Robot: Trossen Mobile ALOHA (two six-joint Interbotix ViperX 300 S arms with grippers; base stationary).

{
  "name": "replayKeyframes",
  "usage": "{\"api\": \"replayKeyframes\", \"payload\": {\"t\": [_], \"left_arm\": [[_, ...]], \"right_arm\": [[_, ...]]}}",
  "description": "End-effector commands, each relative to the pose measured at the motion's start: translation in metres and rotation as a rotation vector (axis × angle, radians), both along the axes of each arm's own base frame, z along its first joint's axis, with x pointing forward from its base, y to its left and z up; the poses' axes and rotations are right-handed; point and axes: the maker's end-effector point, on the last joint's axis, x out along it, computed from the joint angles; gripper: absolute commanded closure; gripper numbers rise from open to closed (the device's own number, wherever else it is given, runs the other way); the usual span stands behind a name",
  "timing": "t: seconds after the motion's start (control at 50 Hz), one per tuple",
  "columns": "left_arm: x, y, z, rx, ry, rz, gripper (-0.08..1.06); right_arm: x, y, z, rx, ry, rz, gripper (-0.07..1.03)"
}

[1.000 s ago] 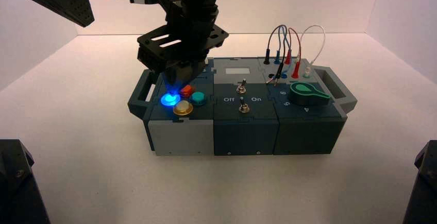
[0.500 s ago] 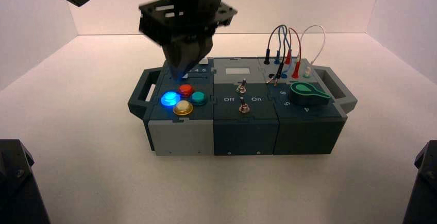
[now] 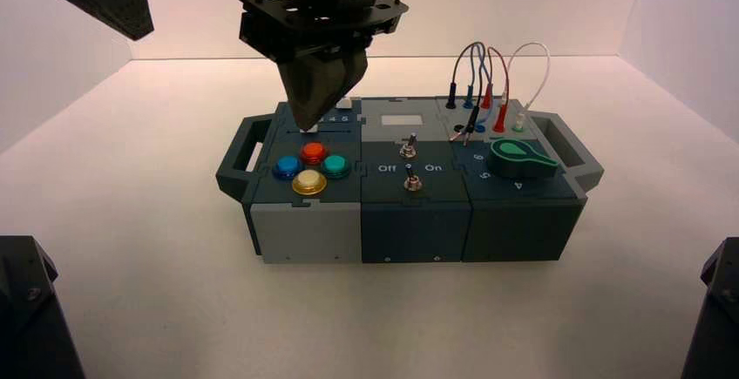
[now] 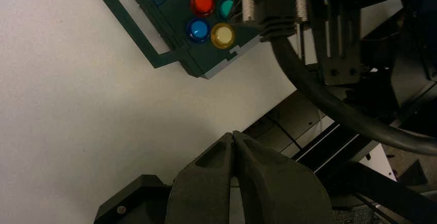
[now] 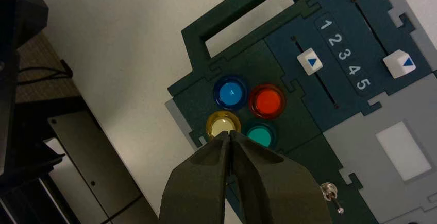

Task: Push the blue button with the right gripper.

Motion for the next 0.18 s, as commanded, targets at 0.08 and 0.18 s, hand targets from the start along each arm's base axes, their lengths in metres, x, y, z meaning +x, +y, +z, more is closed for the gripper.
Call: {"api": "replayKeyframes", "payload": {"t": [0.08,0.18], "left_arm": [[0.0064,-0.003,0.0027,0.004,-0.015,-0.013,1.01],[0.0083,-0.004,0.0017,0.006,-0.011,-0.011,1.01]], "right_arm": [[0.0077,0.0103,0.0207,0.048,-0.031,0.0,0.98],[0.008,0.0114,0.0182,0.035,-0.021,0.004,0.98]]}}
